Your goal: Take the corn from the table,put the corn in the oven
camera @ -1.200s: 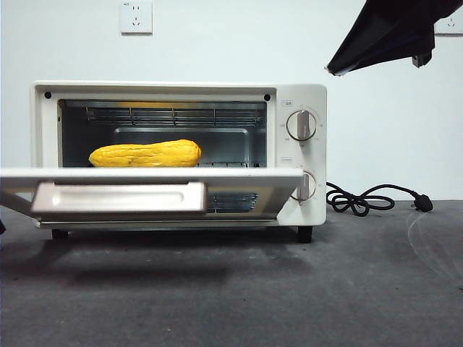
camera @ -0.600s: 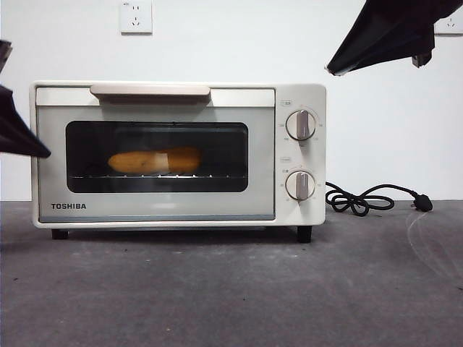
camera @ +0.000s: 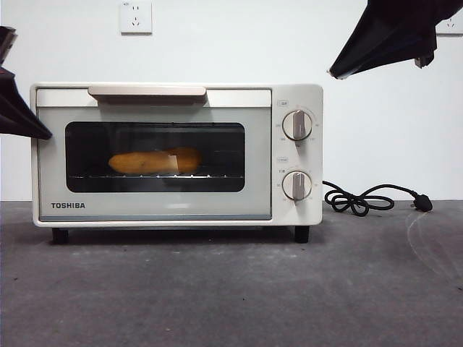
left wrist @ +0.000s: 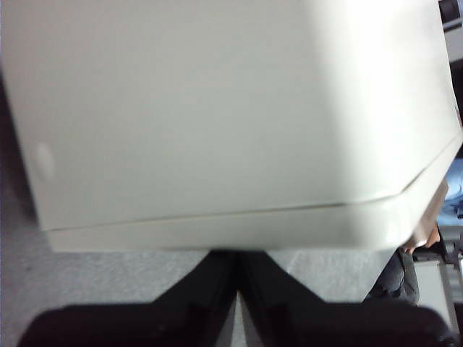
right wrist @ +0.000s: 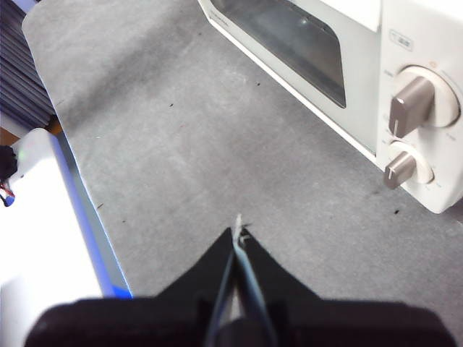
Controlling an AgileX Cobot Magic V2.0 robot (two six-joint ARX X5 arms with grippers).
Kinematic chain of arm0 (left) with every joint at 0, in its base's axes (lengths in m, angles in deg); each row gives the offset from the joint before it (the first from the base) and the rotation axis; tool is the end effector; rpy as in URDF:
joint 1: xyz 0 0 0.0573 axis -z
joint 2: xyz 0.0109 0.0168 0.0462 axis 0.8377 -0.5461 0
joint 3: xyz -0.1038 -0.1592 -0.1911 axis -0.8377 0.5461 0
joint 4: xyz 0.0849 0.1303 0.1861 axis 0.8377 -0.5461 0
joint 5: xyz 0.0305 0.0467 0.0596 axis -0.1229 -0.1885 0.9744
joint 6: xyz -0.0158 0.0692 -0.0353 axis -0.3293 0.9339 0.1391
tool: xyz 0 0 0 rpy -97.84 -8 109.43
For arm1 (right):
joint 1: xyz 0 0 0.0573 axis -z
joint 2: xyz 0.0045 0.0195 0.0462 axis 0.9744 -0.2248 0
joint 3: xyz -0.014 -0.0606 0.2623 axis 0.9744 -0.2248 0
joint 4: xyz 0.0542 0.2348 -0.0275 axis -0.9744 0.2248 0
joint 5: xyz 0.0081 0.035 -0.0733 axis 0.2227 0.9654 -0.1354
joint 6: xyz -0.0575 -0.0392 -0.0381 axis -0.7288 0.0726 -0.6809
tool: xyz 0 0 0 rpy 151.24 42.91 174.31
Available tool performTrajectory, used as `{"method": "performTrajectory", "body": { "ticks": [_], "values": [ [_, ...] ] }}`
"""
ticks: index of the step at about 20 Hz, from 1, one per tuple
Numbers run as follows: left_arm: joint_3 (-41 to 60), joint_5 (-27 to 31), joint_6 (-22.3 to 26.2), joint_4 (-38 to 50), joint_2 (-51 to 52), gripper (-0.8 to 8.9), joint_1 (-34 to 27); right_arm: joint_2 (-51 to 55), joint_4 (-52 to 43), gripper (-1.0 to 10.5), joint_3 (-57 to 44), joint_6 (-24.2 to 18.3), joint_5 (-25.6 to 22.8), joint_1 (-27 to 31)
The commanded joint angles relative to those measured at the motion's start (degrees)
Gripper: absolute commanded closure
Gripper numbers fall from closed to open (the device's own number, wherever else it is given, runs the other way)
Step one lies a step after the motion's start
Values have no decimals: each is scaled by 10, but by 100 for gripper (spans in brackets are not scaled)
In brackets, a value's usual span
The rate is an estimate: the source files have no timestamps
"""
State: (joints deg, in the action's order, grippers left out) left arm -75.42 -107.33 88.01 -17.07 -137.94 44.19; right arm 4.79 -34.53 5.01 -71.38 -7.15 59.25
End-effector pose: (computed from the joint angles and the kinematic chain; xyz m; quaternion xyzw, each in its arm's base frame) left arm 0.3157 0.0164 0.2247 -0.3048 0.4532 -0.3069 0.7794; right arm 0.2241 0.1151 0.2789 -0.0583 0.3573 0.5003 0.7866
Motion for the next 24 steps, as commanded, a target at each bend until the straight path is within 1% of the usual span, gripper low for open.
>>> {"method": "performTrajectory", "body": {
  "ticks": [1, 4, 8, 11, 14, 15, 17, 19, 21, 24],
  "values": [
    [-5, 1, -2, 12, 0, 822, -10, -3, 0, 958, -7, 2, 1, -1],
    [-5, -1, 4, -20, 5, 822, -12, -3, 0, 958, -7, 2, 1, -1],
    [-5, -4, 54, -65, 49, 821, 12, -3, -2, 958, -7, 2, 1, -1],
    [-5, -3, 73, -85, 124, 821, 30, -3, -6, 958, -7, 2, 1, -1],
    [-5, 1, 76, -112, 228, 821, 50, -3, -8, 958, -7, 2, 1, -1],
    [-5, 14, 76, -121, 263, 821, 57, -3, -10, 958, -7, 2, 0, -1],
    [-5, 77, 75, -149, 340, 821, 74, -3, -16, 958, -7, 3, 0, -1],
    [-5, 122, 75, -192, 401, 821, 97, -3, -22, 958, -7, 2, 0, -1],
    [-5, 147, 75, -222, 449, 821, 119, -3, -22, 958, -7, 2, 0, -1],
    [-5, 182, 65, -227, 491, 821, 126, -3, -22, 958, -7, 2, 0, -2]
  ]
}}
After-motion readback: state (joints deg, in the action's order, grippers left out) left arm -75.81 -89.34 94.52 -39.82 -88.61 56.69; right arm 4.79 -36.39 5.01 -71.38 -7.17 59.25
